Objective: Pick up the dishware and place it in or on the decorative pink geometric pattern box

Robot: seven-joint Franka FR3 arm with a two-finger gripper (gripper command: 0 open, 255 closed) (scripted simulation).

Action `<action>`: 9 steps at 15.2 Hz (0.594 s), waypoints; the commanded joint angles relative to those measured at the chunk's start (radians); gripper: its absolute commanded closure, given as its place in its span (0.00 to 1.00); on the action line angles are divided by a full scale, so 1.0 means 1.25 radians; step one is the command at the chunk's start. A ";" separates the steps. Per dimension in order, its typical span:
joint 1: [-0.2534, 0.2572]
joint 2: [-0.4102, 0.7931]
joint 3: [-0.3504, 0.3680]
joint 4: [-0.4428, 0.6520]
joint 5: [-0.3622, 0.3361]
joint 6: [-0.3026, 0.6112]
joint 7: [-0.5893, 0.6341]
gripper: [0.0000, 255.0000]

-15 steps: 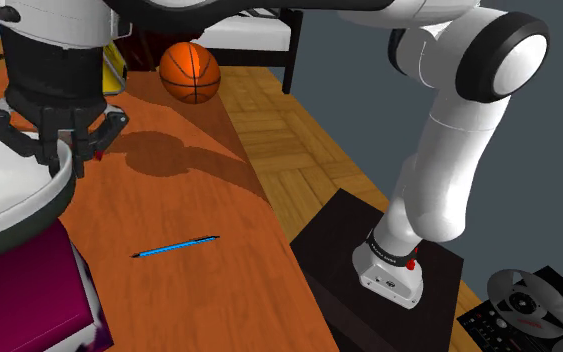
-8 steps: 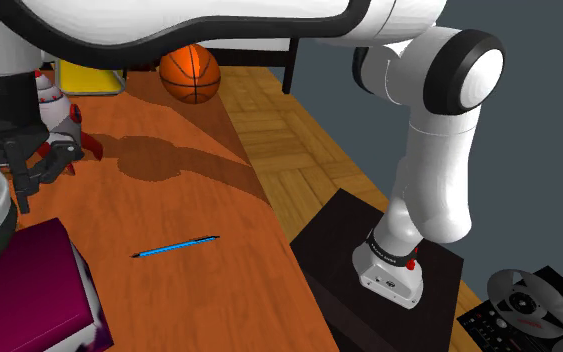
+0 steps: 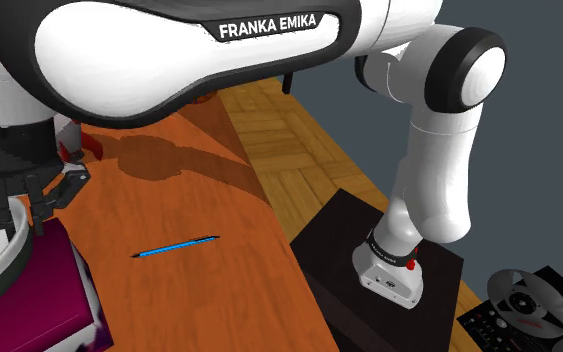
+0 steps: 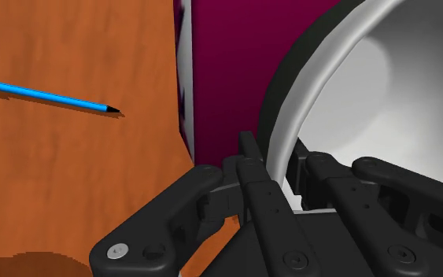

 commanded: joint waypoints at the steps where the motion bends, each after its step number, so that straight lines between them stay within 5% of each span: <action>1: -0.004 -0.002 -0.001 -0.025 0.001 0.024 0.000 1.00; 9: -0.008 -0.003 -0.002 -0.069 0.000 0.067 0.001 1.00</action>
